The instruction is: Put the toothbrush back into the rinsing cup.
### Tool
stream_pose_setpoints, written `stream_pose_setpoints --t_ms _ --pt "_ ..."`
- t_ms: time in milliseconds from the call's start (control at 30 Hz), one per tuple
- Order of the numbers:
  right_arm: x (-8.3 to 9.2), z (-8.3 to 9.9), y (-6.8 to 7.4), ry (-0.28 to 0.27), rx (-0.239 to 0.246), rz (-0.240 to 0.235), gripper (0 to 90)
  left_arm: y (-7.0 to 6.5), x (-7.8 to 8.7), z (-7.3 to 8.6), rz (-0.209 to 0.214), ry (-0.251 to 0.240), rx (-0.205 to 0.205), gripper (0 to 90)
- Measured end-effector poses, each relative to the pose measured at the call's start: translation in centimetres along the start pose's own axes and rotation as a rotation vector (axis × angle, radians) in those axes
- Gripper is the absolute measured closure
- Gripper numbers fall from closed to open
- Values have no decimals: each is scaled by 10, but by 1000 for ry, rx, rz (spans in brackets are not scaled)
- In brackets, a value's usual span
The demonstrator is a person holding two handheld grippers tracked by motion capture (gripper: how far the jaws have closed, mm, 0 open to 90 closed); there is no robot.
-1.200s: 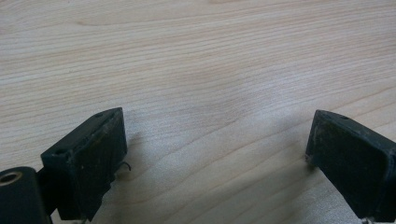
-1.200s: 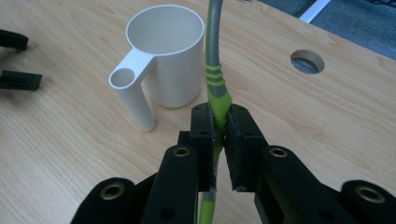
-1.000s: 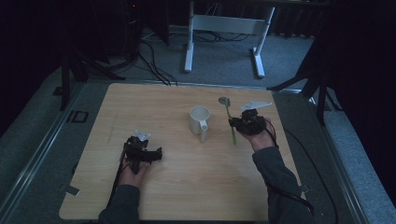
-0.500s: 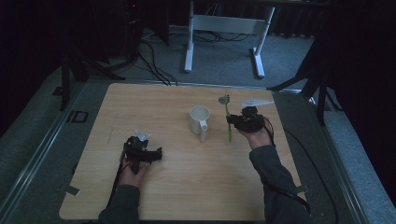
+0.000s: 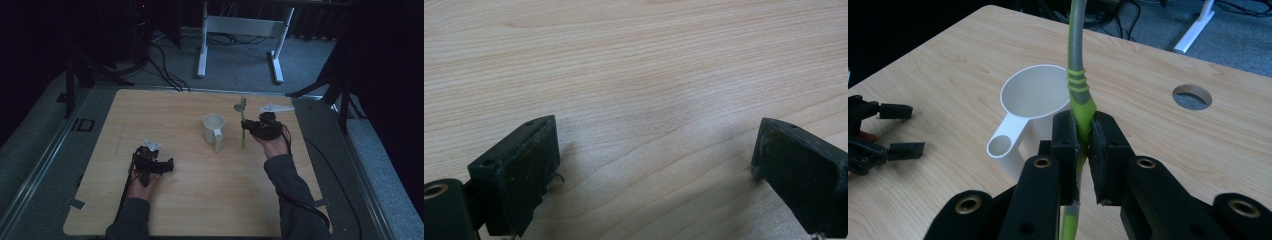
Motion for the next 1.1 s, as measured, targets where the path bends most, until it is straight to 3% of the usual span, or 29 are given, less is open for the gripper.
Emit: stream_pose_setpoints --t_ms 1100 --pt "1 -21 8 -104 -38 -10 819 0 0 0 0 0 0 55"
Point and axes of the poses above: each handheld gripper's, and its own axes: x roughly backward along the jaws, z roughly out of its underside, y roughly to its left, the point moved 5 cm from there along -x, roughly forward along the jaws, and after that the axes turned 3 degrees about -z, right-handed, at the moved point
